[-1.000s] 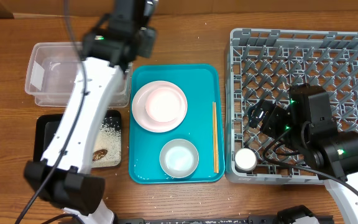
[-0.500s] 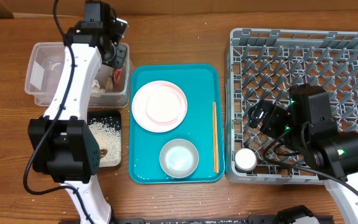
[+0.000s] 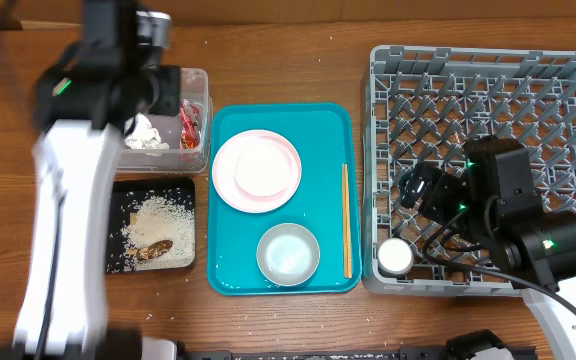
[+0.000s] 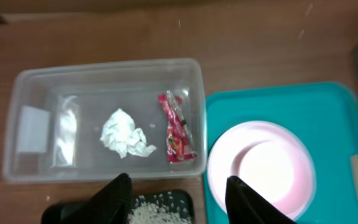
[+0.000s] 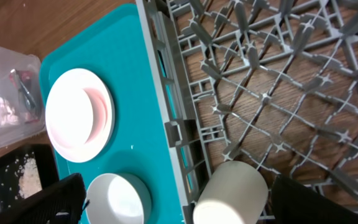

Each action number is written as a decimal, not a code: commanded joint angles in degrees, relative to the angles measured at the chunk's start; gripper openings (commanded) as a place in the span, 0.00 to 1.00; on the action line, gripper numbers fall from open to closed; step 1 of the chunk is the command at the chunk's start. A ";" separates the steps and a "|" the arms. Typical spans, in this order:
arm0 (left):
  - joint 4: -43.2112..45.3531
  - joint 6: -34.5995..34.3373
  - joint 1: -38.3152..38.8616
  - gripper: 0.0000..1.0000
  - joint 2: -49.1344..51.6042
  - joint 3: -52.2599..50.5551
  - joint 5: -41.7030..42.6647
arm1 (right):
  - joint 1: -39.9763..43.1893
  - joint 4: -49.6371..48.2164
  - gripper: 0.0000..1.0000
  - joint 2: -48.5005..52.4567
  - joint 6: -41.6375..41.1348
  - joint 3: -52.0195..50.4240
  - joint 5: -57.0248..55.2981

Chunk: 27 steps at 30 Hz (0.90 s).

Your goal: Sort waste into correct bins and load items into the dishwasher

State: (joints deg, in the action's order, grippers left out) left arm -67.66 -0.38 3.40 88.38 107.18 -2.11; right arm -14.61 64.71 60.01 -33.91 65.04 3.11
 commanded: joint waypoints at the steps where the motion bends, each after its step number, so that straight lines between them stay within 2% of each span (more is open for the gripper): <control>1: -3.26 -8.22 0.39 0.55 -7.58 1.05 -0.15 | -0.02 -0.26 0.94 -0.26 4.61 0.98 3.21; 8: -11.54 -14.51 0.39 0.61 -16.28 1.03 -2.54 | -6.67 -1.25 0.92 -0.26 8.07 0.98 5.57; 9: -12.98 -14.97 0.39 0.69 -16.96 1.03 -2.54 | -8.31 -1.73 0.92 -0.26 8.66 0.98 5.55; 11: -15.28 -15.08 0.39 1.00 -17.66 1.03 -2.56 | -11.15 -2.93 0.92 -0.26 8.87 0.98 5.29; 16: -19.28 -15.06 0.37 1.00 -17.46 0.98 -2.54 | -15.54 -5.27 0.94 -0.26 8.41 0.98 1.92; 20: -19.54 -15.06 0.37 1.00 -17.16 0.98 -2.51 | -15.52 -6.21 1.00 -0.26 8.44 1.01 0.35; 25: -19.54 -15.06 0.37 1.00 -16.83 0.98 -2.51 | -15.52 -8.70 1.00 -0.59 8.04 1.11 -4.13; 27: -19.54 -15.06 0.37 1.00 -16.76 0.98 -2.51 | -15.52 -9.84 1.00 -1.40 4.94 1.11 -8.07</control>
State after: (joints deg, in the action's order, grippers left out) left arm -87.26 -14.70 3.40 71.33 108.36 -3.88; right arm -30.04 55.92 59.96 -26.41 65.04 1.15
